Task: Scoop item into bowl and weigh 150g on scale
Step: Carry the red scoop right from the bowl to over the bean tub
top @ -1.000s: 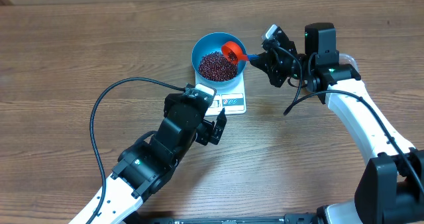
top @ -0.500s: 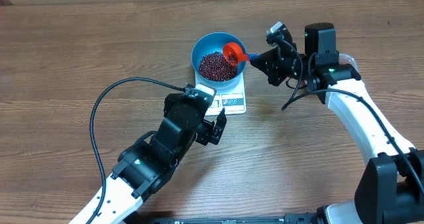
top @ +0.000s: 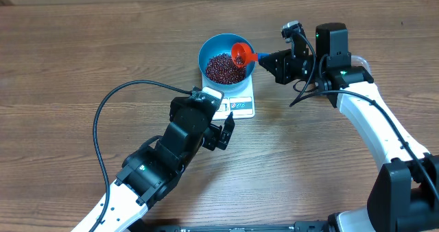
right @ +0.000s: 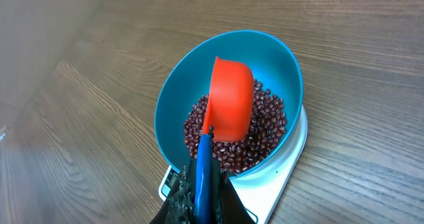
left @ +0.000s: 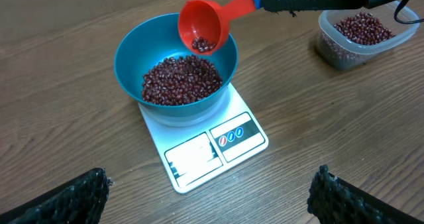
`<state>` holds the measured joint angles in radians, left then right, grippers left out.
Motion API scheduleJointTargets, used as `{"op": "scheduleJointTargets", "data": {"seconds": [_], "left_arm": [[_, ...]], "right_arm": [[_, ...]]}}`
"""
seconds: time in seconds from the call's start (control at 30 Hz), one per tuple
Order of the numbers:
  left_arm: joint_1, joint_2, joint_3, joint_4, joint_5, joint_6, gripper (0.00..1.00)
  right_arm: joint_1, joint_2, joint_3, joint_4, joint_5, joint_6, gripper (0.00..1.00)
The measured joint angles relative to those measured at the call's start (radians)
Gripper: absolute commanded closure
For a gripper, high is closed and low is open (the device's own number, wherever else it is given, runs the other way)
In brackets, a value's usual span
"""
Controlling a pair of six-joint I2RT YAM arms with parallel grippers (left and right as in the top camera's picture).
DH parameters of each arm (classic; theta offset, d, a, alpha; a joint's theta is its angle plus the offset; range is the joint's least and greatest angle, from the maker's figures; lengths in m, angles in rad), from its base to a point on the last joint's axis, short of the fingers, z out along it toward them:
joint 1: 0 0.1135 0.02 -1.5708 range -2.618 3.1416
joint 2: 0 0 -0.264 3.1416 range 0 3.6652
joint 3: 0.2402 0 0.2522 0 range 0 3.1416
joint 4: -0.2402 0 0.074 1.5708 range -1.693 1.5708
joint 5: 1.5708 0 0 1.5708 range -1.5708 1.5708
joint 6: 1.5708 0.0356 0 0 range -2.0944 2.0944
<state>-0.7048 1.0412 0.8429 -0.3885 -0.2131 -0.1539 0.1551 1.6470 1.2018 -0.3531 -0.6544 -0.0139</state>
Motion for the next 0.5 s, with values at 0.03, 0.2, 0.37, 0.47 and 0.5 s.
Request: {"op": "scheduleJointTargets", "data": {"seconds": [0.03, 0.2, 0.37, 0.47, 0.5], "left_arm": [[0.0, 0.0, 0.0, 0.0, 0.0, 0.0, 0.01], [0.0, 0.0, 0.0, 0.0, 0.0, 0.0, 0.0], [0.0, 0.0, 0.0, 0.0, 0.0, 0.0, 0.0], [0.0, 0.0, 0.0, 0.0, 0.0, 0.0, 0.0], [0.0, 0.0, 0.0, 0.0, 0.0, 0.0, 0.0]], "right_arm": [[0.0, 0.0, 0.0, 0.002, 0.0, 0.01, 0.96], [0.0, 0.0, 0.0, 0.002, -0.004, 0.049, 0.96], [-0.002, 0.0, 0.0, 0.02, -0.034, 0.1, 0.96], [-0.014, 0.0, 0.0, 0.024, -0.063, 0.145, 0.96], [-0.019, 0.0, 0.0, 0.023, -0.069, 0.152, 0.96]]}}
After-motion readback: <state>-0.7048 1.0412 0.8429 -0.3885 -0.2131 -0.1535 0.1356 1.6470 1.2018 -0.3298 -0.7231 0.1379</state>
